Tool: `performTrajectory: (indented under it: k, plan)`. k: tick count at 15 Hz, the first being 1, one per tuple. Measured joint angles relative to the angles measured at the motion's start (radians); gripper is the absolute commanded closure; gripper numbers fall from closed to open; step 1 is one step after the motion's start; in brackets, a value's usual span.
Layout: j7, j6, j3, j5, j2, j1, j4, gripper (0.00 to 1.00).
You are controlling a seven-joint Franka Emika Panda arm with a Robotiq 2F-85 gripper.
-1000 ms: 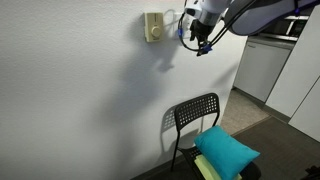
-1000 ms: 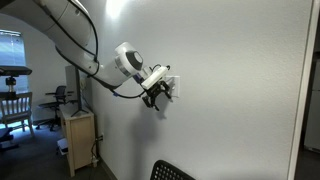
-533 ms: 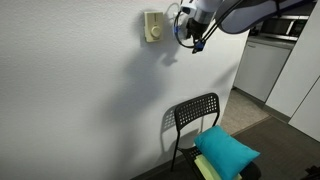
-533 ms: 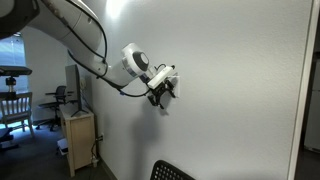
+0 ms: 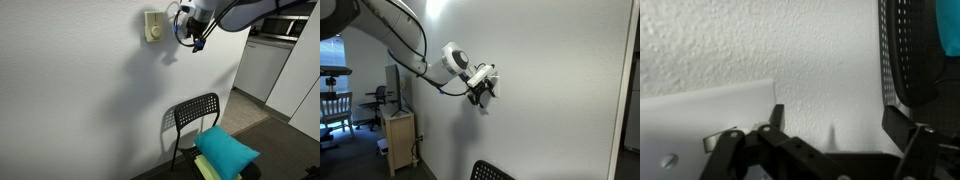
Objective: Turn on the light
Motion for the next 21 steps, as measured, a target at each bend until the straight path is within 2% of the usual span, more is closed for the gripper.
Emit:
performTrajectory:
  k: [13, 18, 21]
  plan:
    - [-0.007, -0.086, 0.000, -0.025, -0.003, 0.030, 0.076, 0.00]
    - [-0.010, -0.151, 0.001, 0.036, -0.026, 0.029, 0.079, 0.00]
    - [-0.010, -0.158, 0.001, 0.087, -0.080, 0.023, 0.017, 0.00]
